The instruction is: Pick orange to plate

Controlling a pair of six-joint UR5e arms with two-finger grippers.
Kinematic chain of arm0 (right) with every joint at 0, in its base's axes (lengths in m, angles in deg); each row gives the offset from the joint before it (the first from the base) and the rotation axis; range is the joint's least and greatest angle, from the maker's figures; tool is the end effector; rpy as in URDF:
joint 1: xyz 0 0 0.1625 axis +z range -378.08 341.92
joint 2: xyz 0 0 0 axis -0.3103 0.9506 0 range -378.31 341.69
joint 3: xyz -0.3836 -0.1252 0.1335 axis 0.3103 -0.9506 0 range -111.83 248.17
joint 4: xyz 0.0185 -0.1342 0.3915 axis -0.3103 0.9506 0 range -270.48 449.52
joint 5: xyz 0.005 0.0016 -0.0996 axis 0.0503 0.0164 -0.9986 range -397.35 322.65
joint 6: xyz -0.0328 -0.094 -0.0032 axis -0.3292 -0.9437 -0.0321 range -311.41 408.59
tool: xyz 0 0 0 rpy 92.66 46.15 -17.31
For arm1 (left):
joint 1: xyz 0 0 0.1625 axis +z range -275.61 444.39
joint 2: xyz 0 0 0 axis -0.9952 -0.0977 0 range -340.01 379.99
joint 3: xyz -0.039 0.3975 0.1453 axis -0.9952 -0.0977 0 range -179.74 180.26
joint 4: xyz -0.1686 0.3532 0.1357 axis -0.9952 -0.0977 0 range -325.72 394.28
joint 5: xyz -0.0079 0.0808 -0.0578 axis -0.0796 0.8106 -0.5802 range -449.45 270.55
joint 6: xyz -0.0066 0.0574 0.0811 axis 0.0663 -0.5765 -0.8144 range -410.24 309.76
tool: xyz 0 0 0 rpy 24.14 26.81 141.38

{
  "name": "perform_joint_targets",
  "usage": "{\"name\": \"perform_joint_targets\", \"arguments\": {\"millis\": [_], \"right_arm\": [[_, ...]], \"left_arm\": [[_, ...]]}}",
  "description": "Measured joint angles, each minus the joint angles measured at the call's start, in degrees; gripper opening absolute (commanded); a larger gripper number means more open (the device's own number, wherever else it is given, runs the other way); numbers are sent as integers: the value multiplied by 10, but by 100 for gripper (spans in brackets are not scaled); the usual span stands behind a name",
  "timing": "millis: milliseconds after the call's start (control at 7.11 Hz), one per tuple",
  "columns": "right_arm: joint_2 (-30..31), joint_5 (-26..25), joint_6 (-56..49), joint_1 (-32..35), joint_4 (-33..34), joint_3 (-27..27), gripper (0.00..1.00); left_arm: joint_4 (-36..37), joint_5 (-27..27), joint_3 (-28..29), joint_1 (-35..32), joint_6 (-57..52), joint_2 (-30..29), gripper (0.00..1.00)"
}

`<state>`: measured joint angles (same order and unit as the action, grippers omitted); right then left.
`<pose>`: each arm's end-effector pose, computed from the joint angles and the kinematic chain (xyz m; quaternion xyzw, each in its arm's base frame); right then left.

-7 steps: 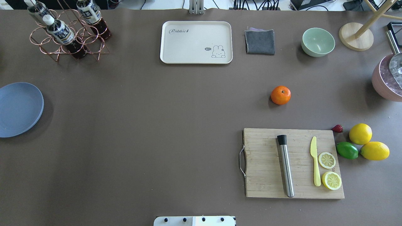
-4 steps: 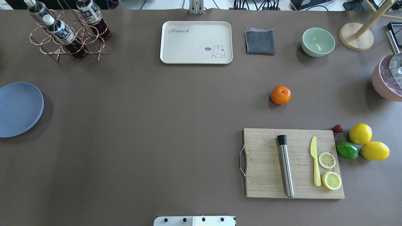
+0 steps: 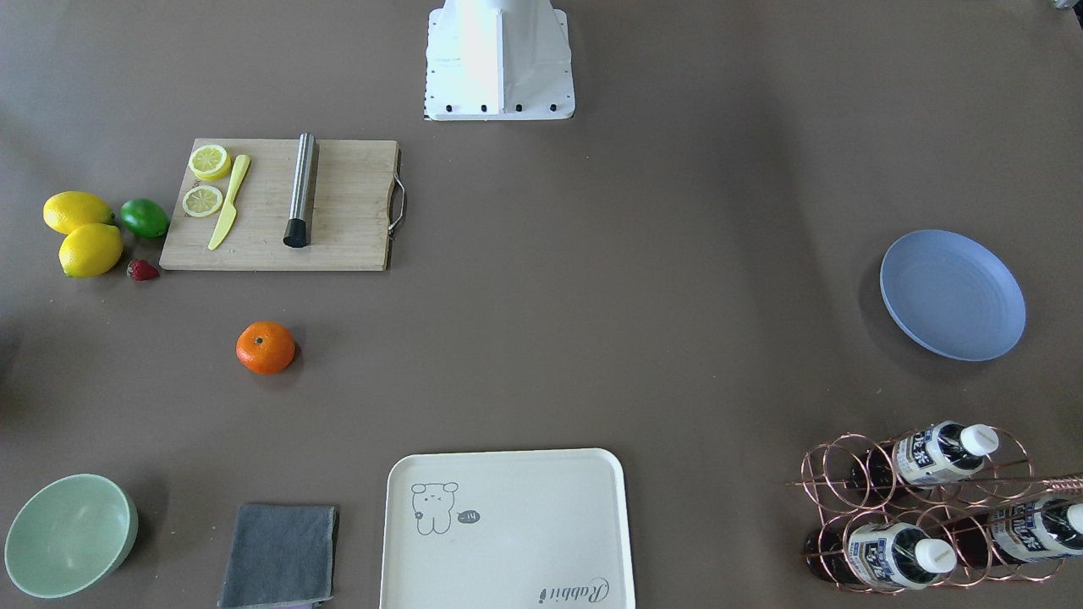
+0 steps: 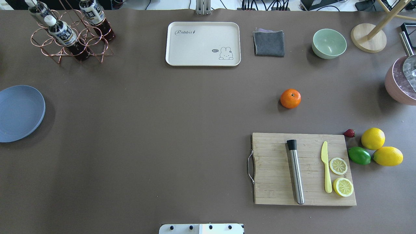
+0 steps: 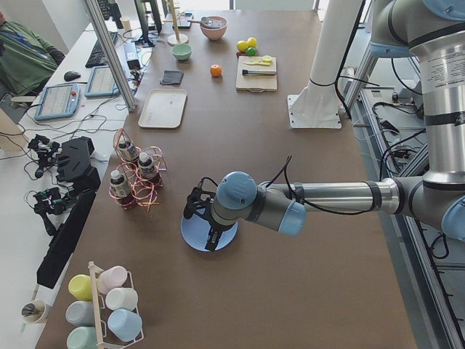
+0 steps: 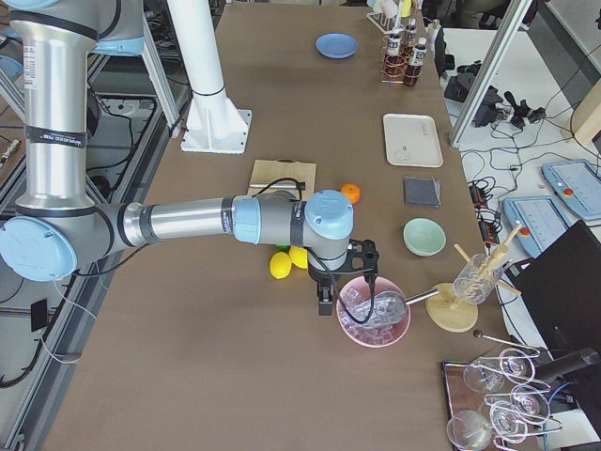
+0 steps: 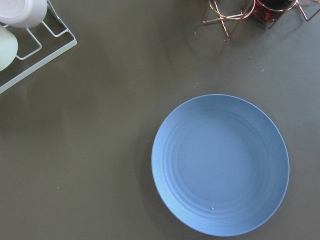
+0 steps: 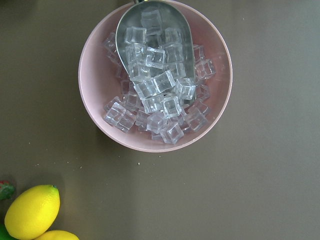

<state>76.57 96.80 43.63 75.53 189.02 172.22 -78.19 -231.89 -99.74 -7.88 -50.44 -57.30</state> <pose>0.0922 -0.4455 0.5956 0.0254 -0.3749 -0.0098 0.9267 -0.0706 -0.4101 0.6191 0.1633 0.4318 0.0598 0.8850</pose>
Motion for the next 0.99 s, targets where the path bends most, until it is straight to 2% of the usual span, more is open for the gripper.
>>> {"name": "perform_joint_targets", "arguments": {"millis": [281,563,704,985], "right_arm": [[-2,1,0,0,-1,0,100],[-5,4,2,-3,-13,-1,100],[-16,7,20,-14,-21,-3,100],[-53,7,138,-69,-64,-11,100]], "left_arm": [[0,-2,18,1,2,-3,99],[-5,1,61,3,2,-21,98],[-24,2,100,4,2,-38,98],[-108,3,227,14,3,-95,98]]}}
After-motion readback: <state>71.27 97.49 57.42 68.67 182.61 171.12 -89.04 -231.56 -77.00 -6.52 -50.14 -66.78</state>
